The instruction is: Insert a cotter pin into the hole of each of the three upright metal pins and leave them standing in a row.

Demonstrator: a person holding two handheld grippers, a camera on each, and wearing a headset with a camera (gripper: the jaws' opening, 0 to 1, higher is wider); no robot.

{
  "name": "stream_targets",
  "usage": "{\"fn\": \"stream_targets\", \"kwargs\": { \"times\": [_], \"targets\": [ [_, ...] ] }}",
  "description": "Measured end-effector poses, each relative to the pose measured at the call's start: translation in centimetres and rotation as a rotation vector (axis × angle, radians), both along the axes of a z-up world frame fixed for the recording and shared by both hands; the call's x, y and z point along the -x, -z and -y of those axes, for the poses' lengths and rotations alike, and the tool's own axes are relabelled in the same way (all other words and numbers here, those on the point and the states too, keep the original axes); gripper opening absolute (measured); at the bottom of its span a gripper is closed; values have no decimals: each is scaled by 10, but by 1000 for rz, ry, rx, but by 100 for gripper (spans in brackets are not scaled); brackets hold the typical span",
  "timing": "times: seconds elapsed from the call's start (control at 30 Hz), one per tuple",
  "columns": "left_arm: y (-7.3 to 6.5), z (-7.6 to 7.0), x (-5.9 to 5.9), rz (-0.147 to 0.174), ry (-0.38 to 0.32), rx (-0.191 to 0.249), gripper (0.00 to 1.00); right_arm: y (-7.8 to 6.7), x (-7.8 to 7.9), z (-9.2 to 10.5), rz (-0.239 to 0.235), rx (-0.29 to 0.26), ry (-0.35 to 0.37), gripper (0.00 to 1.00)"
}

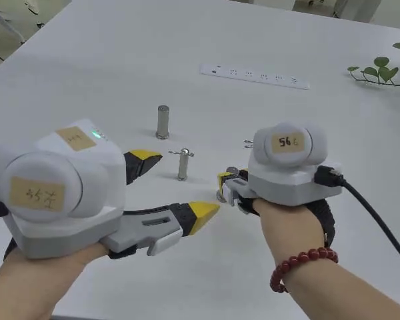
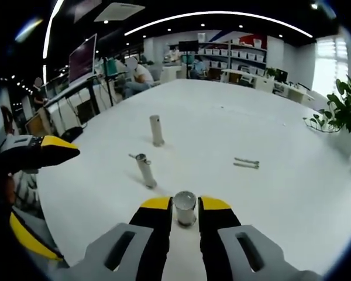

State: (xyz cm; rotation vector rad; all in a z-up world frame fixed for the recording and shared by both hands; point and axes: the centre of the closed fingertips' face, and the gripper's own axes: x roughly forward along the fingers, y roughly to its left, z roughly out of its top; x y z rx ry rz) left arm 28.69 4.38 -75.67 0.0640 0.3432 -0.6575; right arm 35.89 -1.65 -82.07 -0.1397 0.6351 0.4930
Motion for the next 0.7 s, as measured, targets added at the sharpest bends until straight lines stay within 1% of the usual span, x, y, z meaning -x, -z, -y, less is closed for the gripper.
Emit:
{"fn": "stream_targets", "kwargs": {
  "times": [0.07,0.17,0.27,0.33,0.37,0.4,0.47,0.5,0.63,0.7],
  "targets": [
    [0,0,0,-1,0,-1,61,-3,1,-2,-4,-18,-10,22],
    [1,0,0,-2,-2,-2,61,-8,3,-2,3,-25,-29,26],
    [1,-1,0,-4,-6,-3,62,-14,6,-5,-2,-55,-66,30],
    [1,-1,0,-4,-8,-5,63,-17,7,-5,-4,-63,-89,32],
    [2,-2,0,-4,-9,-6,64,-20,7,-6,0,-67,-112,32],
    [2,-2,0,-5,-10,-7,64,-21,8,-6,-1,-64,-130,32],
    [2,-2,0,-5,-13,-6,65,-22,11,-9,-21,-65,-181,35],
    [2,-2,0,-5,-14,-6,65,-25,9,-6,-17,-70,-175,36],
    [2,-3,0,-3,-19,-6,68,-35,9,-4,-9,-77,-228,38],
    [2,-3,0,-4,-20,-6,69,-37,6,-1,-7,-73,-245,39]
  ]
}}
